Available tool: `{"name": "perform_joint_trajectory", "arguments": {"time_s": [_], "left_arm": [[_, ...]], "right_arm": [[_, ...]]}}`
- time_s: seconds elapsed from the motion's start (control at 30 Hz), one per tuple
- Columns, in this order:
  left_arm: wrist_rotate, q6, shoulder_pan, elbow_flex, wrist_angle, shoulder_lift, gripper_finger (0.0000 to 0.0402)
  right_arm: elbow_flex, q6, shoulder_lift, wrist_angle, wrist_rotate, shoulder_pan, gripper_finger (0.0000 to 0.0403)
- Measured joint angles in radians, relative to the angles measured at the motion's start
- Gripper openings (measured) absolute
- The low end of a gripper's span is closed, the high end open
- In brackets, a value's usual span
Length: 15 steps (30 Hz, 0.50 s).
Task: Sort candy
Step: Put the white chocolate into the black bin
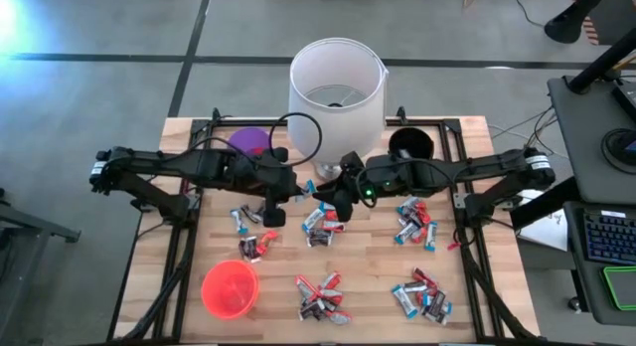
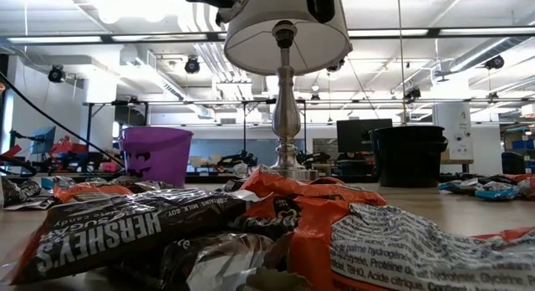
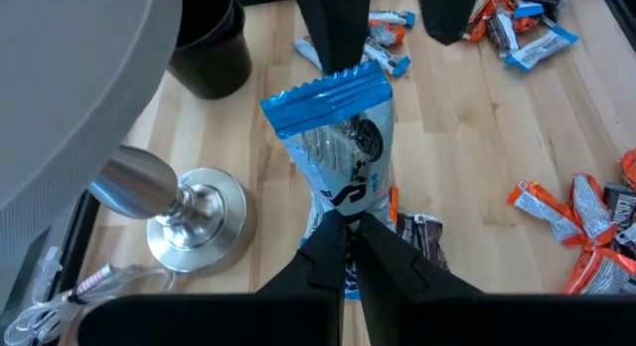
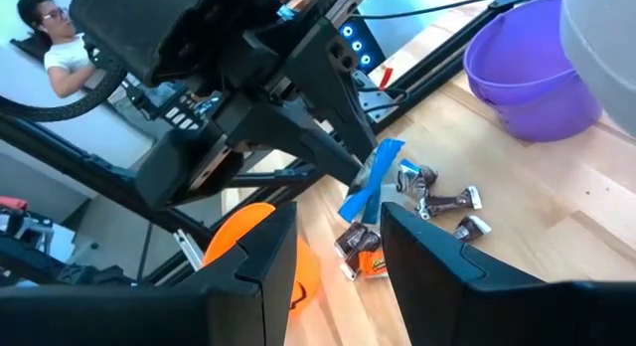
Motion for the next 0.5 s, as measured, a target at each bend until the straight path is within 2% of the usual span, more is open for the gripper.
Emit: {"name": "perform_joint_trajectory", "arguments": {"time_s": [0.5], "left_arm": [[0.0, 0.001, 0.0, -0.001, 0.047, -0.001, 0.0]], "right_arm": [[0.0, -0.002, 0.002, -0.026, 0.053, 0.0, 0.0137]]}}
